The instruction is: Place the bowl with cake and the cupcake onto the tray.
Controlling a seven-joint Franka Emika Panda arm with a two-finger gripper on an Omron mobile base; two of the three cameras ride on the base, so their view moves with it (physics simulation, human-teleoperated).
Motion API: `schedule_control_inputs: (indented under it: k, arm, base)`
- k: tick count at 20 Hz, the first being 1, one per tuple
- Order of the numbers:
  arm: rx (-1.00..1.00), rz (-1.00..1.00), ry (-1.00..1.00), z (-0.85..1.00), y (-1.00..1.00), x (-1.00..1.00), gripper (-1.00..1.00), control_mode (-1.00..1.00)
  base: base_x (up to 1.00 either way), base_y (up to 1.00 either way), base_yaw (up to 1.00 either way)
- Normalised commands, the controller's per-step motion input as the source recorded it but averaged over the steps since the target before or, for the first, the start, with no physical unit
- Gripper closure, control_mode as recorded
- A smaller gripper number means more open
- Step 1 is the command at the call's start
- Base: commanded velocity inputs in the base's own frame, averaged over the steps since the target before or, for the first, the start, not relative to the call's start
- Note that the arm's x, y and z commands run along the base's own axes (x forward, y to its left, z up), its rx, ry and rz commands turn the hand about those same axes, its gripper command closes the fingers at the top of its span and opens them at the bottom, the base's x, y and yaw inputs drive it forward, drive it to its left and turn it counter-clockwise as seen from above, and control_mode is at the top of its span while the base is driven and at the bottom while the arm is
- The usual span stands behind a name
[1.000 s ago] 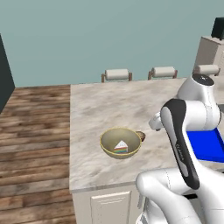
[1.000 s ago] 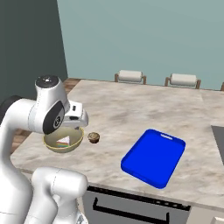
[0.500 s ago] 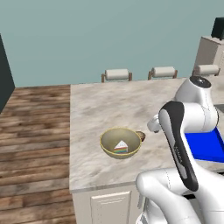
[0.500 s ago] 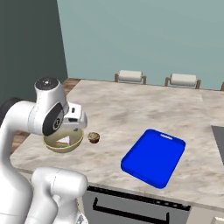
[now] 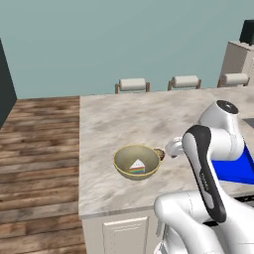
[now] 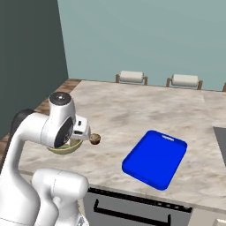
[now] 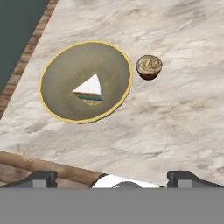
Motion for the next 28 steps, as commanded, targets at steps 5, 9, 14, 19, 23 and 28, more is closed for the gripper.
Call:
schedule_control_inputs:
  k: [5,9,14,19,23,28]
  arm:
    - [0.12,-0.12,0.00,-0.41,0.17,0.35,-1.00,-1.00]
    - [0.08,-0.14,0.00,-0.37,0.14,0.41,-1.00,-1.00]
    - [0.06,-0.14,0.02,-0.36,0.06,0.48,-1.00,-1.00]
    - [0.05,-0.10,0.07,-0.34,0.00,0.46,-1.00,-1.00]
    - [0.04,-0.08,0.09,-0.30,0.00,0.46,-1.00,-1.00]
    - [0.03,-0.06,0.10,-0.27,0.00,0.39,-1.00,-1.00]
  base:
    - [0.00,0.00,0.00]
    - [0.00,0.00,0.00]
    - [0.00,0.00,0.00]
    - [0.00,0.00,0.00]
    - [0.00,0.00,0.00]
    - [0.00,0.00,0.00]
